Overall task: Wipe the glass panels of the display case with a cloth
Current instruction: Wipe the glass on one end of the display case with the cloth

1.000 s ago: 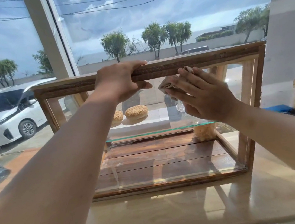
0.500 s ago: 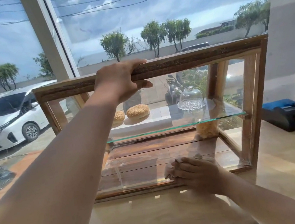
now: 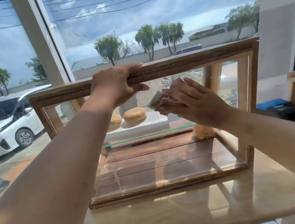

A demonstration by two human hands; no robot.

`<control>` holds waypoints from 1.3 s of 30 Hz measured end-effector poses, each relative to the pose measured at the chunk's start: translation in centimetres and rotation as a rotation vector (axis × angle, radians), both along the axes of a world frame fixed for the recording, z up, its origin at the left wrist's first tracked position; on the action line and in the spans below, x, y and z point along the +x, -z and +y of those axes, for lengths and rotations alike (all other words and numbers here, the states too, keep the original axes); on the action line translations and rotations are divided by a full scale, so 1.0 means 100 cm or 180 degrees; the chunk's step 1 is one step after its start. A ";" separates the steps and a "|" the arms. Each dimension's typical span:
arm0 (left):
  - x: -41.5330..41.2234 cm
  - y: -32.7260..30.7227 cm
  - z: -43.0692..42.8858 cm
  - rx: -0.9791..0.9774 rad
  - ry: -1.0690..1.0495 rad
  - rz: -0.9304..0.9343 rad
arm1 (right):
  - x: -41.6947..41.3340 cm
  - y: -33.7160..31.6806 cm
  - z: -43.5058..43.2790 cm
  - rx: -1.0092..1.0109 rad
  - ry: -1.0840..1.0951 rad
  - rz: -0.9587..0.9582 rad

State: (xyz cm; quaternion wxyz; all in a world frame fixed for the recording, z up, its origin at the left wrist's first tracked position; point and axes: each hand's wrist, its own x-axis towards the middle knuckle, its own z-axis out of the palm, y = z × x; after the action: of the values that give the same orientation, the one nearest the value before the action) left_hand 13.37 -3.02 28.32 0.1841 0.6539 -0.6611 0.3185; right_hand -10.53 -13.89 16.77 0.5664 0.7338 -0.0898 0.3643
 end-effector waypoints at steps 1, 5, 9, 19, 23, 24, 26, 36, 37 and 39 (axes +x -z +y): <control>-0.001 0.001 -0.001 -0.0018 0.0007 -0.0022 | 0.000 -0.016 0.000 0.0049 -0.0015 -0.0127; 0.000 0.002 -0.001 -0.0076 0.0023 -0.0062 | 0.014 -0.027 0.008 0.0086 -0.0101 -0.0345; 0.000 0.002 -0.004 -0.0039 0.0059 -0.0043 | 0.037 0.010 0.013 0.0345 -0.0301 -0.0427; 0.000 0.006 0.000 -0.0023 0.0065 0.0141 | 0.035 0.174 0.035 0.0778 -0.0060 0.0858; -0.001 0.004 -0.002 -0.0059 0.0096 0.0115 | 0.017 0.217 0.035 0.1215 0.0183 0.0999; 0.000 0.002 -0.002 -0.0060 0.0102 0.0120 | 0.015 0.214 0.031 0.1239 0.0159 0.1042; 0.003 -0.001 -0.002 -0.0062 0.0071 0.0142 | 0.006 0.202 0.024 0.1215 0.0130 0.1136; 0.007 0.002 -0.003 -0.0080 0.0045 0.0096 | -0.124 0.184 0.013 0.1302 0.0743 0.1148; 0.007 0.003 -0.004 -0.0071 0.0032 0.0105 | -0.133 0.181 0.013 0.1301 0.0819 0.1203; 0.002 0.005 -0.005 -0.0053 0.0039 0.0126 | -0.148 0.182 0.013 0.1328 0.0889 0.1266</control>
State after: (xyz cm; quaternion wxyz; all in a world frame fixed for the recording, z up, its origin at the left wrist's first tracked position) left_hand 13.60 -3.50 27.84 0.2045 0.6545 -0.6587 0.3099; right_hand -25.31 -12.61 -1.47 0.4547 0.8715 -0.1499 0.1063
